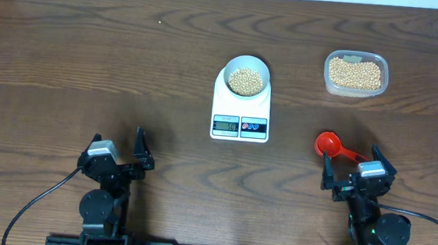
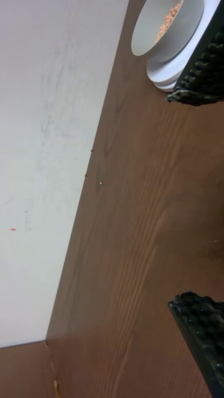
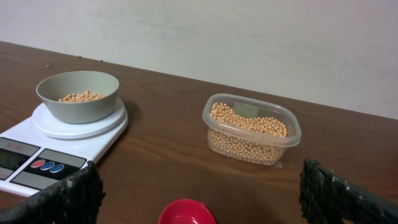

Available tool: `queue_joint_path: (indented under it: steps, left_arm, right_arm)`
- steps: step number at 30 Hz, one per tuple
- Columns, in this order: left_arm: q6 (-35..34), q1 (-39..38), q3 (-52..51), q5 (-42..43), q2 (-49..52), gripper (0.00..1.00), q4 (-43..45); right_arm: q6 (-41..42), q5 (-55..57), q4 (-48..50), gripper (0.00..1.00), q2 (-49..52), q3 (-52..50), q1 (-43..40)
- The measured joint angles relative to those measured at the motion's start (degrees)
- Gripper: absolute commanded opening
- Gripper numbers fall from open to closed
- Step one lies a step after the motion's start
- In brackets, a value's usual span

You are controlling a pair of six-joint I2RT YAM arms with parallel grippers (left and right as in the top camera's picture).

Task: Scoop item into bowl and weigh 50g on scale

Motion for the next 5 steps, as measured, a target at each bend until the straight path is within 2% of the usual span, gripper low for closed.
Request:
queue_joint_path:
  steps: [5]
  left_arm:
    - [0.02,0.0,0.0,0.0,0.02,0.98,0.0]
  right_arm:
    - [0.02,0.0,0.0,0.99,0.0,0.0,0.0]
